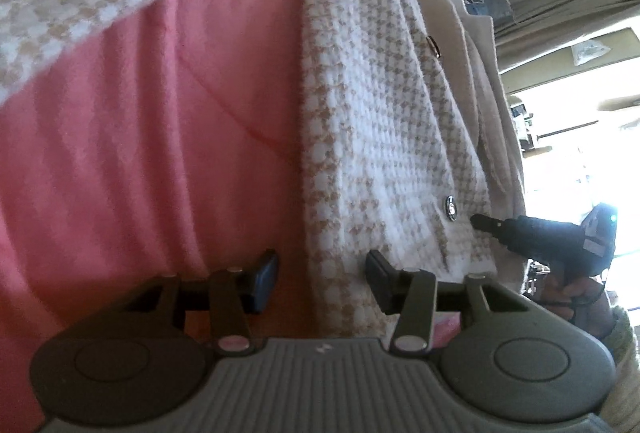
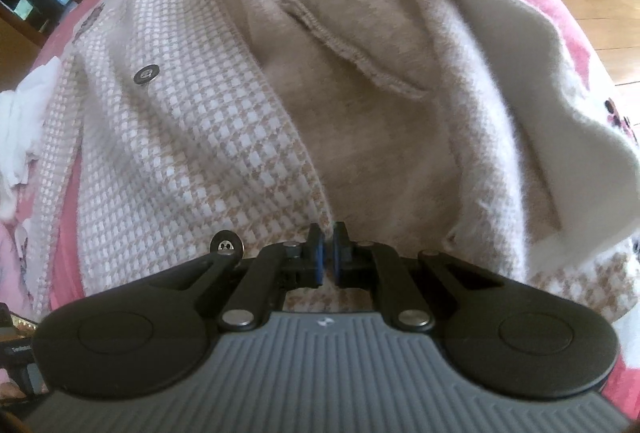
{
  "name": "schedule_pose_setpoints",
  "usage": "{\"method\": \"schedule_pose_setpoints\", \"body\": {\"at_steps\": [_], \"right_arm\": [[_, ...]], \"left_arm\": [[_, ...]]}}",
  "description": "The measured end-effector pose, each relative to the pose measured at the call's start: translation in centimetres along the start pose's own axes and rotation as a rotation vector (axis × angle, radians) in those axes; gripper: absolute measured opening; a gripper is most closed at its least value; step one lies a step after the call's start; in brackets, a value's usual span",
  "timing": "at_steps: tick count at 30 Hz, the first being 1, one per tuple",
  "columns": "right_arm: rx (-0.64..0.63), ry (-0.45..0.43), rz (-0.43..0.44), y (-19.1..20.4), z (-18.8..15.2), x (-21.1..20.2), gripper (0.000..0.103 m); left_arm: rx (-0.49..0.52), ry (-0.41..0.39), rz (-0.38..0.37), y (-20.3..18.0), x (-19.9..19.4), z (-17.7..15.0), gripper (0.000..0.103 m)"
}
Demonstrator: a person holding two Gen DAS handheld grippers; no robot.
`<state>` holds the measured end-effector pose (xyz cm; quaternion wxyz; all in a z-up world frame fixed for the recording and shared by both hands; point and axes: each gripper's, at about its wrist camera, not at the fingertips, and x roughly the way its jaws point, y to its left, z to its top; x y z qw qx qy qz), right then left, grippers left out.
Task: Fold clothes
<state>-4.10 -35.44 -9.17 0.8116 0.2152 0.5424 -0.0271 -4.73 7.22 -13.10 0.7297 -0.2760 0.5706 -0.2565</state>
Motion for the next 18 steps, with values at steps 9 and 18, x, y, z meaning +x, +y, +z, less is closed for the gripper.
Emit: {"method": "schedule_pose_setpoints", "body": {"at_steps": [9, 18], "right_arm": [[0.012, -0.02, -0.017, 0.3, -0.4, -1.2, 0.003], [0.026, -0.012, -0.005, 0.0, -0.3, -0.4, 0.003]], "left_arm": [[0.035, 0.048, -0.011, 1.0, 0.1, 1.3, 0.043], [0.045, 0.078, -0.028, 0.9, 0.6, 1.7, 0.043]]}}
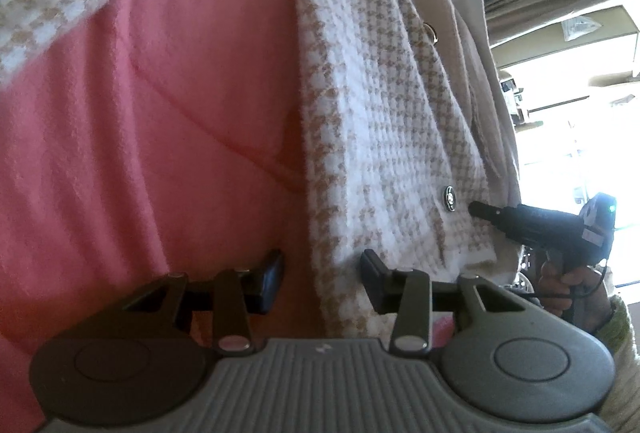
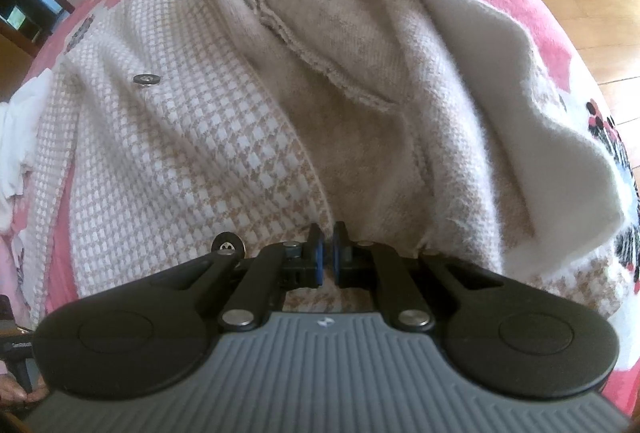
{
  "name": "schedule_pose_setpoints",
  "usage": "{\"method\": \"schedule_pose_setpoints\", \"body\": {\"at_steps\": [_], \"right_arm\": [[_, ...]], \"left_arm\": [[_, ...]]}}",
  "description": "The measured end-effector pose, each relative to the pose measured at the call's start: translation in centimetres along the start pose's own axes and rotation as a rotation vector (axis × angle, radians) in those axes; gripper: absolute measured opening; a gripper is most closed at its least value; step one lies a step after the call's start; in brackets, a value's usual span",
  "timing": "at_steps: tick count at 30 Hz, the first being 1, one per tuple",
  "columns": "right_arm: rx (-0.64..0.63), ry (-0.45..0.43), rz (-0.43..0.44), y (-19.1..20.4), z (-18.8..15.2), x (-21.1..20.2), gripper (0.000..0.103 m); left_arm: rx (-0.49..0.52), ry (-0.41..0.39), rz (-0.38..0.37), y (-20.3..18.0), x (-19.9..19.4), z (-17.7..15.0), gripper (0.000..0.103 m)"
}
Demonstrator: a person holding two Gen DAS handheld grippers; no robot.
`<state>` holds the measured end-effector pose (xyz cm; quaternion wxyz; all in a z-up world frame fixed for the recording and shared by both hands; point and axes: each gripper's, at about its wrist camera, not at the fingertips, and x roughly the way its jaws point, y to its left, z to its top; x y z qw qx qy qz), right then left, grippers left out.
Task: Fold clothes
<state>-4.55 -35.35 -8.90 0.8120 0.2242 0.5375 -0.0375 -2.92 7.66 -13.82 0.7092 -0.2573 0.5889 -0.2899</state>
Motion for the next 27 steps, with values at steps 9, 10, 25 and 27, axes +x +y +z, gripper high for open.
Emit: {"method": "schedule_pose_setpoints", "body": {"at_steps": [9, 10, 25, 27], "right_arm": [[-0.003, 0.01, 0.003, -0.2, 0.1, 0.2, 0.003], [-0.008, 0.008, 0.003, -0.1, 0.1, 0.1, 0.003], [-0.08, 0.012, 0.084, 1.1, -0.6, -0.6, 0.004], [-0.094, 0.013, 0.097, 1.2, -0.7, -0.7, 0.004]], "left_arm": [[0.1, 0.027, 0.021, -2.4, 0.9, -1.1, 0.044], [0.113, 0.028, 0.039, -2.7, 0.8, -1.1, 0.043], [0.243, 0.011, 0.24, -6.9, 1.4, -1.5, 0.02], [0.238, 0.004, 0.244, -6.7, 0.8, -1.5, 0.008]]}}
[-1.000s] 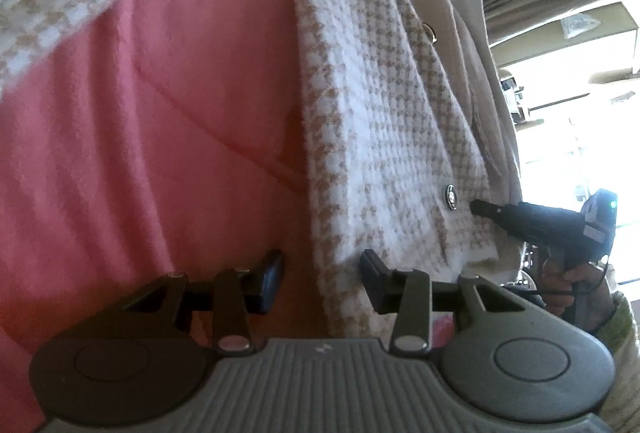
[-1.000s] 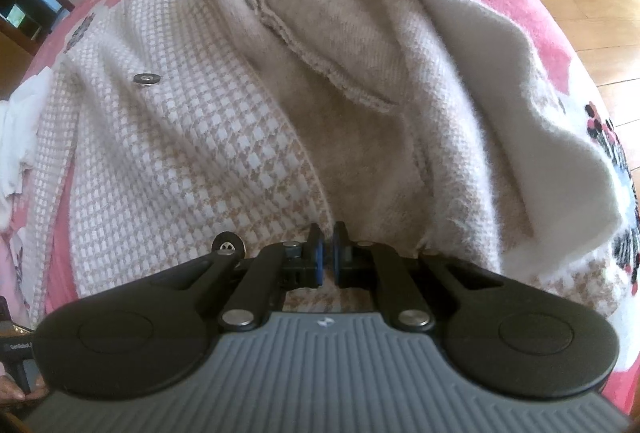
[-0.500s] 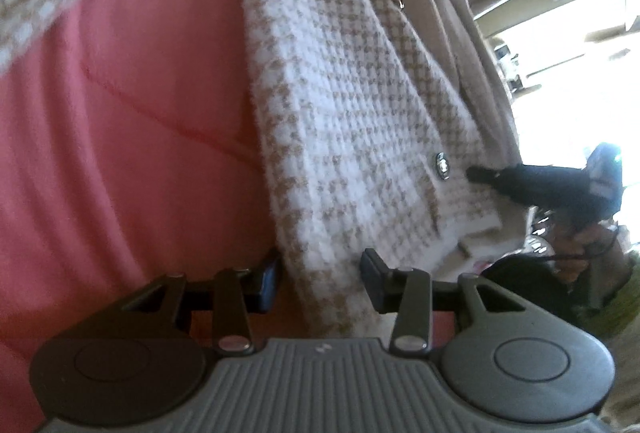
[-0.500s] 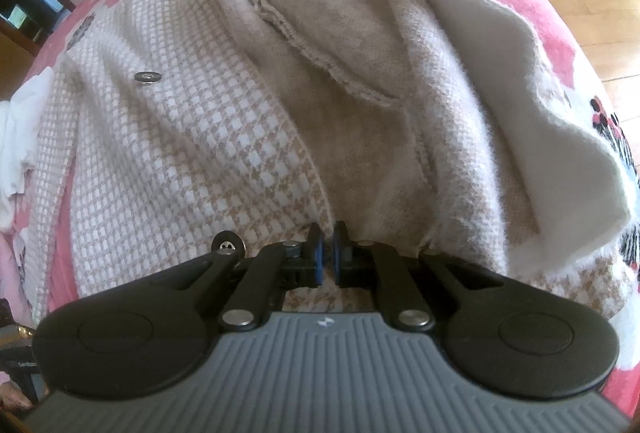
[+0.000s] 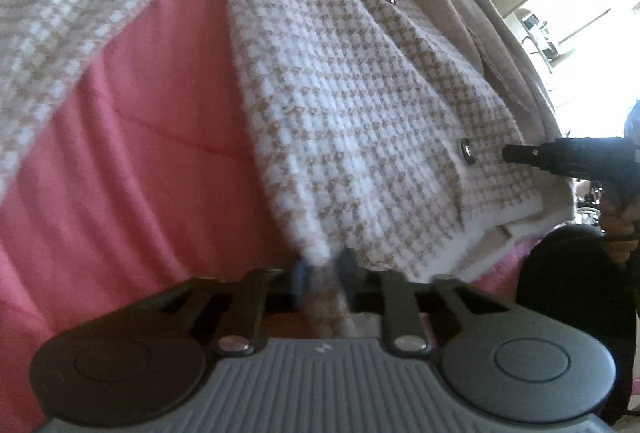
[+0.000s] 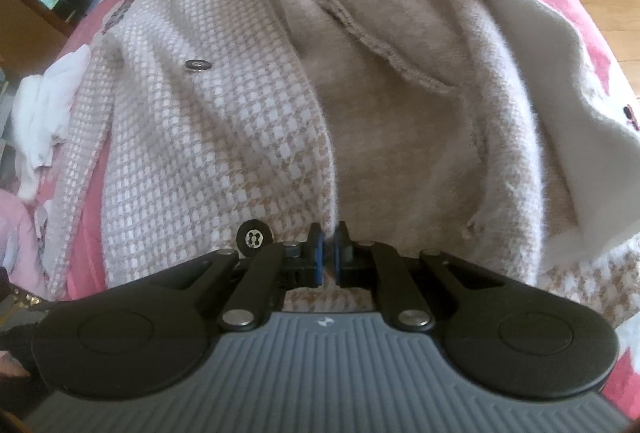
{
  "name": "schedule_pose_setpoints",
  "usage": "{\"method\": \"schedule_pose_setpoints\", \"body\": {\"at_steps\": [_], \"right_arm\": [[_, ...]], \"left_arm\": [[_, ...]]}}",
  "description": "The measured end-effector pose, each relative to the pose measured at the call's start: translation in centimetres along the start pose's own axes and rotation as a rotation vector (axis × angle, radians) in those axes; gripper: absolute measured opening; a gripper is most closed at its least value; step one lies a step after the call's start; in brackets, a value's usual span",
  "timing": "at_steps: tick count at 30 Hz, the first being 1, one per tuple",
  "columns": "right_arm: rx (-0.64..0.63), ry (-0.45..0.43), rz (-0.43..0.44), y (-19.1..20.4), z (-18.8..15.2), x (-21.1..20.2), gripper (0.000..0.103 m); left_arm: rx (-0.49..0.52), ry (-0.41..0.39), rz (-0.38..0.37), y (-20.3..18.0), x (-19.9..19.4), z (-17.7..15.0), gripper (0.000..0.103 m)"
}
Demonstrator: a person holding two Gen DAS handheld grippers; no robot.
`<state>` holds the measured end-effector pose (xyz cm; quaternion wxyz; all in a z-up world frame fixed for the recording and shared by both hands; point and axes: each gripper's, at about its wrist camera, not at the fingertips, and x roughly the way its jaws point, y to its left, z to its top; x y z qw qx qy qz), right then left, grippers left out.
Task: Fold clothes
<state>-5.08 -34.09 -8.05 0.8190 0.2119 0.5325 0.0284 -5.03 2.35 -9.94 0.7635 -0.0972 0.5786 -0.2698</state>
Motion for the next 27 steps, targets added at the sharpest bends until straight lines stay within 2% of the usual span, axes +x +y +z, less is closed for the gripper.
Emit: {"method": "schedule_pose_setpoints", "body": {"at_steps": [3, 6, 8, 9, 10, 12, 14, 15, 16, 19, 23, 27], "right_arm": [[-0.023, 0.009, 0.022, 0.2, -0.2, 0.0, 0.004], [-0.04, 0.028, 0.043, 0.4, -0.2, 0.4, 0.004], [-0.048, 0.051, 0.056, 0.2, -0.1, 0.7, 0.004], [-0.055, 0.059, 0.052, 0.3, -0.1, 0.8, 0.004], [-0.062, 0.066, 0.048, 0.4, -0.1, 1.0, 0.005], [-0.067, 0.077, 0.042, 0.3, -0.1, 1.0, 0.005], [-0.067, 0.085, 0.039, 0.2, -0.2, 1.0, 0.005], [-0.069, 0.088, 0.037, 0.2, -0.2, 0.9, 0.005], [-0.073, 0.091, 0.034, 0.2, -0.2, 0.9, 0.005], [-0.09, 0.088, 0.026, 0.5, -0.3, 0.5, 0.004], [-0.115, 0.083, 0.046, 1.2, -0.8, -0.4, 0.004], [-0.143, 0.11, 0.044, 2.0, -1.6, 0.3, 0.004]], "left_arm": [[-0.012, -0.012, -0.004, 0.9, -1.1, -0.1, 0.007], [-0.08, 0.005, -0.018, 2.7, -1.2, -0.3, 0.01], [-0.141, 0.03, -0.061, 3.6, -0.9, -0.3, 0.022], [-0.17, 0.033, -0.071, 3.9, -0.8, -0.3, 0.038], [-0.178, 0.031, -0.074, 3.8, -0.6, -0.4, 0.048], [-0.172, 0.035, -0.073, 3.4, 0.0, -0.3, 0.045], [-0.152, 0.047, -0.06, 2.9, 0.6, -0.3, 0.032], [-0.142, 0.051, -0.052, 2.7, 0.8, -0.3, 0.014], [-0.134, 0.055, -0.045, 2.6, 1.0, -0.3, 0.007], [-0.144, 0.048, -0.042, 3.1, -0.5, -0.4, 0.006], [-0.112, 0.025, 0.013, 3.2, -3.1, -0.7, 0.006], [-0.09, 0.023, 0.049, 2.4, -3.4, -0.8, 0.006]]}}
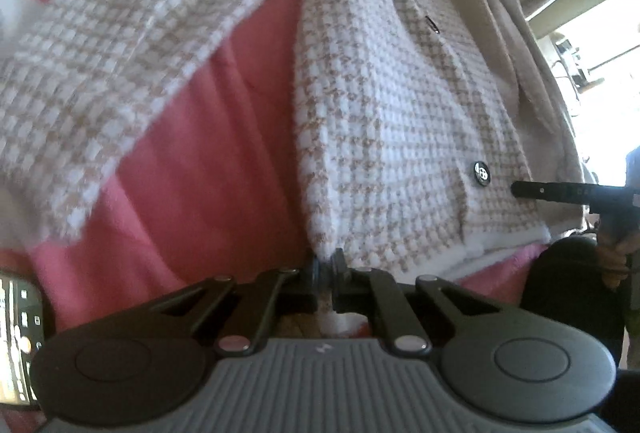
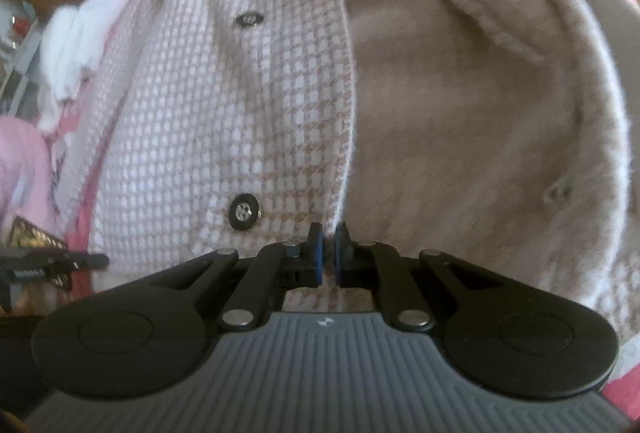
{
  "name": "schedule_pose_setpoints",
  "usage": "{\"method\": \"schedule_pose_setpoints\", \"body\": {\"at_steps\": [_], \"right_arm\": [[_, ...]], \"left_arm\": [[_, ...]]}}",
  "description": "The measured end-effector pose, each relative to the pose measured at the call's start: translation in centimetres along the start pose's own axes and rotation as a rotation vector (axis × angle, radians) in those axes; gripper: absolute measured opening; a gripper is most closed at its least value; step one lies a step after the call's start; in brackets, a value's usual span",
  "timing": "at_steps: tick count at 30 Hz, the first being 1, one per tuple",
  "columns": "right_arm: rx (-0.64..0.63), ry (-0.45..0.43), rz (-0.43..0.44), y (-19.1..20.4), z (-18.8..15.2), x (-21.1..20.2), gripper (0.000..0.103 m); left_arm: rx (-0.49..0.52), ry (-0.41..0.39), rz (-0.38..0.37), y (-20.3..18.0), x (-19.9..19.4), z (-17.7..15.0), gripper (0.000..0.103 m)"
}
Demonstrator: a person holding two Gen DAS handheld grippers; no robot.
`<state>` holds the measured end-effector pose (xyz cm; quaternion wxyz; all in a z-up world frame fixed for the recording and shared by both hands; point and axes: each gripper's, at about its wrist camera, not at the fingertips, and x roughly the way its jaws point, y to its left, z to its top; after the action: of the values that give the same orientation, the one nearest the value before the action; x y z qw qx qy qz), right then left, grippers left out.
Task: Fold clothes
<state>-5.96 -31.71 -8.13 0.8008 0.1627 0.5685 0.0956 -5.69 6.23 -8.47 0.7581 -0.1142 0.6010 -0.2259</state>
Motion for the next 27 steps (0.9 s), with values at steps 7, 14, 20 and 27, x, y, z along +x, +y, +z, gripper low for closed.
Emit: {"method": "schedule_pose_setpoints", "body": {"at_steps": [7, 14, 20, 27], "right_arm": [[-0.01, 0.013, -0.035, 0.0, 0.0, -0.2, 0.003], [-0.028, 0.091, -0.068, 0.4, 0.5, 1.5, 0.005], [-0.029, 0.059, -0.059, 0.3, 1.8, -0.6, 0.026], [-0.052, -0.124, 0.021, 0.4, 7.3, -3.7, 0.043]], "left_arm": [[0.042, 0.046, 0.028, -0.4, 1.5, 0.0, 0.006], [0.059, 0.088, 0.041, 0.0, 3.2, 0.3, 0.011], [0.019, 0.028, 0.053, 1.5, 0.0, 0.3, 0.026], [0.077, -0.129, 0.049, -0.5, -1.1, 5.1, 0.033]]}}
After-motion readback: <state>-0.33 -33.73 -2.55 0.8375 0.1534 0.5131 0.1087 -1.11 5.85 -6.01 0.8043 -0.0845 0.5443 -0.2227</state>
